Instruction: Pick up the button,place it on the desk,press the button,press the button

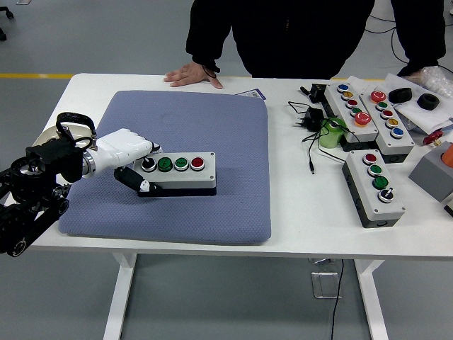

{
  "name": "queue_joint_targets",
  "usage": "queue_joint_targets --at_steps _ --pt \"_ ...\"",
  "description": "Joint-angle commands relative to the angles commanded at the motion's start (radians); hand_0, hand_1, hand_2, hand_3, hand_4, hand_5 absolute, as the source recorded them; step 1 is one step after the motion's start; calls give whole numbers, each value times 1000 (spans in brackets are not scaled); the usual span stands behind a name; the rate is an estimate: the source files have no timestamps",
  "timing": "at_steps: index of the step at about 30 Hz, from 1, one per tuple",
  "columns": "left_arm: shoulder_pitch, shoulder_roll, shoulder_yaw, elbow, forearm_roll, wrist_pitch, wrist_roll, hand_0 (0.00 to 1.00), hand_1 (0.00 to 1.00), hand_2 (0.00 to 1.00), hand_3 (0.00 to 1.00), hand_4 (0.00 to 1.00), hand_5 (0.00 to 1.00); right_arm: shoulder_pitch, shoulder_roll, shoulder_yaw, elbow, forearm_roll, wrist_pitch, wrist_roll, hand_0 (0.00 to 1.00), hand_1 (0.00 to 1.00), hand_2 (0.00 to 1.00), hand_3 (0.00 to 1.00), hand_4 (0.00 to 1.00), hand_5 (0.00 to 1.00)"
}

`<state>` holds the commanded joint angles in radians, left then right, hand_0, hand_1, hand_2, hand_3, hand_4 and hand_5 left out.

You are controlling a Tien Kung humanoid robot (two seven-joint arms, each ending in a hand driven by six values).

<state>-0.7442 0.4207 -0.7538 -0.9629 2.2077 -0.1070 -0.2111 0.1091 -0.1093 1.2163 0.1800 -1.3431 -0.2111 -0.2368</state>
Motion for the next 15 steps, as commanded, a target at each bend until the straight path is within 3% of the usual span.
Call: queue_joint_targets --at_steps 3,4,9,10,15 --pt "11 4 -26 -17 -29 -29 9 787 857 928 862 998 438 0 0 2 0 -4 0 0 746 700 712 581 181 131" --pt "15 7 -35 -25 -40 -41 12 891 935 998 952 998 488 0 0 3 0 -3 0 0 746 700 712 580 181 130" --pt "30 13 -73 -50 -62 -66 3 891 935 998 952 998 488 0 1 4 0 -6 0 0 746 700 712 580 181 130" --pt "33 13 -82 -55 -62 -69 1 998 998 998 998 998 515 0 1 5 0 -6 0 0 746 700 712 581 181 130" --pt "69 13 -161 -125 -74 -77 6 998 998 998 998 998 515 -1 1 6 0 -8 0 0 746 700 712 581 181 130"
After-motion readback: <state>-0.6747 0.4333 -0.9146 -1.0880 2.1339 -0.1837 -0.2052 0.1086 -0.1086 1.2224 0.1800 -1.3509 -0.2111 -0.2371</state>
